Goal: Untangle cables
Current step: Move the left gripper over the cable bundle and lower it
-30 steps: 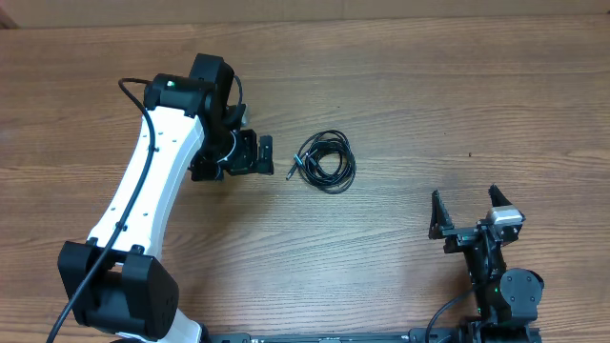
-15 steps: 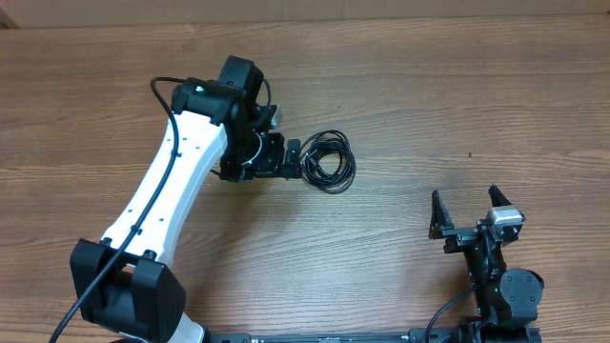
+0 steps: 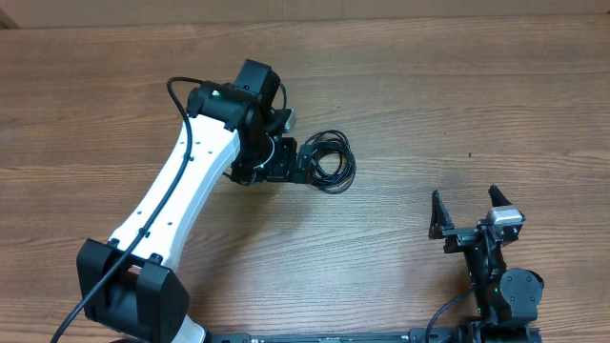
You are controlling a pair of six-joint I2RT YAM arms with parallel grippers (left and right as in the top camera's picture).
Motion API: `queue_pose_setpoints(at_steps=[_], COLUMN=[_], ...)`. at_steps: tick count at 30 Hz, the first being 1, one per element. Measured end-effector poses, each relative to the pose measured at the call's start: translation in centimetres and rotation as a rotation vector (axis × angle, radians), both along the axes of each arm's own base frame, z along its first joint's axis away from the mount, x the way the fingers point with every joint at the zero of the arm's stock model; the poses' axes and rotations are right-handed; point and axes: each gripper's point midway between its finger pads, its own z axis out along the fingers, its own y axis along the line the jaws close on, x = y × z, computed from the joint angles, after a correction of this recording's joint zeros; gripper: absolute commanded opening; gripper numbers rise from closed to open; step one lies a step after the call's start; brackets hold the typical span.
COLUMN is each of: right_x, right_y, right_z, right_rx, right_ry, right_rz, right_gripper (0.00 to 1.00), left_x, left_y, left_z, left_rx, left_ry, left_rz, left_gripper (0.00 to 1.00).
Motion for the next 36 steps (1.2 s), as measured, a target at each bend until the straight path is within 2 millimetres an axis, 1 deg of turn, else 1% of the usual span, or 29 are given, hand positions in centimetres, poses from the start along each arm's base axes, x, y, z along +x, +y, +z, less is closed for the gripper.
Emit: queue_pose_setpoints(at_steps=[14, 21, 31, 36], right_x=[0.0, 0.0, 0.0, 0.0], right_y=[0.0, 0.0, 0.0, 0.0], right_z=[0.0, 0.0, 0.0, 0.0], right_rx=[0.0, 0.001, 0.001, 0.001], right_ry=[0.0, 0.001, 0.0, 0.001], right_rz=[0.0, 0.0, 0.0, 0.0], right_gripper=[1.0, 1.0, 1.0, 1.0], left_x=[-0.1, -0.6, -0.8, -1.6], left_y=[0.0, -0.7, -1.1, -1.3], left_z=[0.0, 0.0, 0.0, -1.0], left_rx=[0.002, 0.002, 0.002, 0.012], left_ry=[0.004, 0.005, 0.006, 0.029], left_rz=[-0.002, -0.026, -0.038, -0.052], left_gripper=[1.0, 1.0, 1.0, 1.0])
